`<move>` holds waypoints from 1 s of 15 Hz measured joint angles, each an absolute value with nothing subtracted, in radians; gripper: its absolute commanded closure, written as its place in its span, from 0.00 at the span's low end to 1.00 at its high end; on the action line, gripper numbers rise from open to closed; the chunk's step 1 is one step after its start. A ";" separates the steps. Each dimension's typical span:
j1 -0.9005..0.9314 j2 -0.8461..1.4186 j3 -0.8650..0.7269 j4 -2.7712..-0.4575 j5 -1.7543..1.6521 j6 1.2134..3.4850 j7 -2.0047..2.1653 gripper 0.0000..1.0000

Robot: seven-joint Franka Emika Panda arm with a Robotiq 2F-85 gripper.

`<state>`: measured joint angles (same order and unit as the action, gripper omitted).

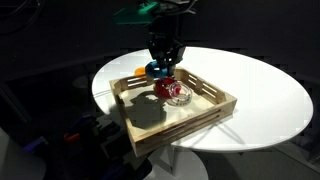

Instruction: Pick up the blue ring and put it on the table

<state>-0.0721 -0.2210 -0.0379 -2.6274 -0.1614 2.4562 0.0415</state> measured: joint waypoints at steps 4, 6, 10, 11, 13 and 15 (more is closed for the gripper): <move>-0.072 -0.221 -0.037 -2.624 -0.161 2.454 0.042 0.67; -0.072 -0.221 -0.037 -2.624 -0.161 2.454 0.042 0.67; -0.072 -0.218 -0.037 -2.624 -0.163 2.455 0.042 0.88; -0.072 -0.216 -0.036 -2.624 -0.163 2.457 0.042 0.88; -0.072 -0.211 -0.033 -2.620 -0.163 2.465 0.041 0.88; -0.067 -0.201 -0.028 -2.613 -0.163 2.483 0.041 0.88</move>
<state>-0.0671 -0.2006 -0.0280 -2.6130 -0.1632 2.4828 0.0412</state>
